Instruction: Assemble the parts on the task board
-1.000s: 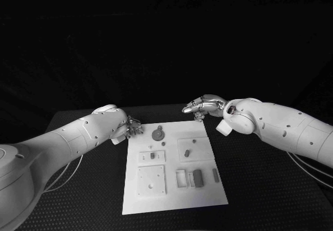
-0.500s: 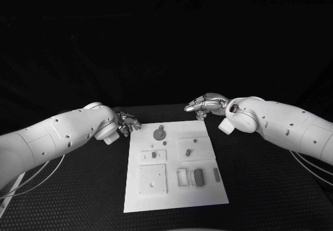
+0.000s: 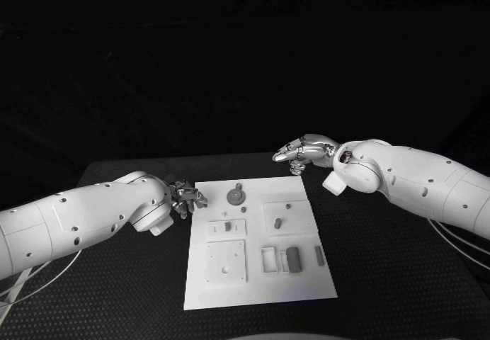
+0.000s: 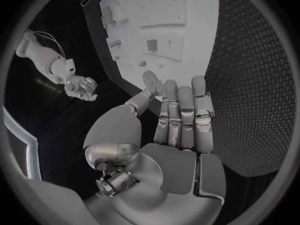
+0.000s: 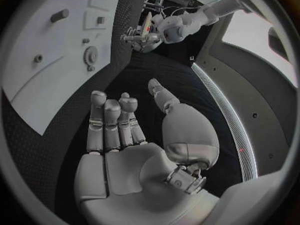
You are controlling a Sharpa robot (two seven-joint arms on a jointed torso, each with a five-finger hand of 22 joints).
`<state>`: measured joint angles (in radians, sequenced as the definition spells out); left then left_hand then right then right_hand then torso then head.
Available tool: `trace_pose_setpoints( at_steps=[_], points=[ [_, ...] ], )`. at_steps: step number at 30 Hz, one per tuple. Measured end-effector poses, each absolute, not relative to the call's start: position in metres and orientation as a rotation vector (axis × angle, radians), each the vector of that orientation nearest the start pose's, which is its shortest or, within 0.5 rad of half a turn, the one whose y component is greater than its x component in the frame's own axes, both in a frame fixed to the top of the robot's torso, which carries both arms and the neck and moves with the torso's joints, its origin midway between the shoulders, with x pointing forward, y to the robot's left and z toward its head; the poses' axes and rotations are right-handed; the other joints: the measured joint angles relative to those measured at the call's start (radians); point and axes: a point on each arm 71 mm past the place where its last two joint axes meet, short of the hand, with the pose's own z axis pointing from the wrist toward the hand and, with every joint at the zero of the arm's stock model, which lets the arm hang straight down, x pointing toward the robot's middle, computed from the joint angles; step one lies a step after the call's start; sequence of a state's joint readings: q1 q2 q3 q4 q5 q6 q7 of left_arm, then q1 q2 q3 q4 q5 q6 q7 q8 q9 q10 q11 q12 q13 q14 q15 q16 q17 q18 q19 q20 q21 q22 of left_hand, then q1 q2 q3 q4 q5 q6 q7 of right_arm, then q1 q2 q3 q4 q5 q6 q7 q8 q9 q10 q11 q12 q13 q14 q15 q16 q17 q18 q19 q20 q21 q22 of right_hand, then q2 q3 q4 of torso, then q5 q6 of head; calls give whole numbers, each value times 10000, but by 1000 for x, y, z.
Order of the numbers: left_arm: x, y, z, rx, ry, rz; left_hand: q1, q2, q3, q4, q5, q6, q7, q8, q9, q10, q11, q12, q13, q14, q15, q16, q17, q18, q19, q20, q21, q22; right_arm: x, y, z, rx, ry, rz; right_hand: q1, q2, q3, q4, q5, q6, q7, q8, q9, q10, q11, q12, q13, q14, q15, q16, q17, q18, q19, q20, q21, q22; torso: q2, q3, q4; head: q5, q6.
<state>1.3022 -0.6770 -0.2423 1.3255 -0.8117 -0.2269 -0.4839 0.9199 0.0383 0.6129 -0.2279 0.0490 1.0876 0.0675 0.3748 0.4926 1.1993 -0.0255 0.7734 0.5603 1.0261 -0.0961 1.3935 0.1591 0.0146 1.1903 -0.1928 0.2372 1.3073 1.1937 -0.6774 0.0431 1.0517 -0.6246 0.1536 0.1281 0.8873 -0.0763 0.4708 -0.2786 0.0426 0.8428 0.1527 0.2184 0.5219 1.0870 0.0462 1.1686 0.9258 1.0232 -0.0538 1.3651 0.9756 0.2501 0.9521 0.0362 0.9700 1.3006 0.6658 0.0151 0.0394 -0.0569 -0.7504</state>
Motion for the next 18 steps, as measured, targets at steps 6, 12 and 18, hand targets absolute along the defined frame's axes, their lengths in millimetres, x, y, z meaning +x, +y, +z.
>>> trace_pose_setpoints(
  at_steps=[6, 12, 18],
  points=[
    [497, 202, -252, -5505, 21414, -4137, 0, 0, 95, 6, -39, 3, -1, 0, 0, 0, 0, 40, 0, 15, 13, 0, 0, 1, 1, 0, 39, 8, 557, -244, -204, 5791, 19347, 12020, 0, 0, 0, 0, 0, 0, 0, 0, 0, 1, 0, 0, 0, 1, 1, 0, 0, 0, 0, 0, 0, 0, -27, 19, 19, 44, -44],
    [488, 197, -268, -5344, 21613, -4014, -1, -1, 137, 45, -32, 37, -35, 0, 1, 49, 20, 40, 10, 18, 13, 0, 0, 1, 42, -40, 79, 7, 558, -244, -204, 5792, 19351, 12018, 0, 0, 0, 0, 0, 0, 0, 0, 0, 5, -3, 0, 0, 1, 2, 0, -8, 0, 0, 0, 0, 0, -47, 32, 30, 61, -69],
    [484, 189, -275, -5166, 21728, -4054, -3, -4, 166, 73, -14, 106, -97, 0, 2, 122, 57, 247, 130, 86, 15, 205, 49, -1, 166, -19, 234, 6, 558, -243, -204, 5780, 19363, 12033, 0, 0, 0, 0, 0, 0, 0, 0, 0, 18, -15, 0, 1, 2, 2, 0, -8, 0, 0, 0, 0, 0, -35, 32, 20, 48, -69]
  ],
)
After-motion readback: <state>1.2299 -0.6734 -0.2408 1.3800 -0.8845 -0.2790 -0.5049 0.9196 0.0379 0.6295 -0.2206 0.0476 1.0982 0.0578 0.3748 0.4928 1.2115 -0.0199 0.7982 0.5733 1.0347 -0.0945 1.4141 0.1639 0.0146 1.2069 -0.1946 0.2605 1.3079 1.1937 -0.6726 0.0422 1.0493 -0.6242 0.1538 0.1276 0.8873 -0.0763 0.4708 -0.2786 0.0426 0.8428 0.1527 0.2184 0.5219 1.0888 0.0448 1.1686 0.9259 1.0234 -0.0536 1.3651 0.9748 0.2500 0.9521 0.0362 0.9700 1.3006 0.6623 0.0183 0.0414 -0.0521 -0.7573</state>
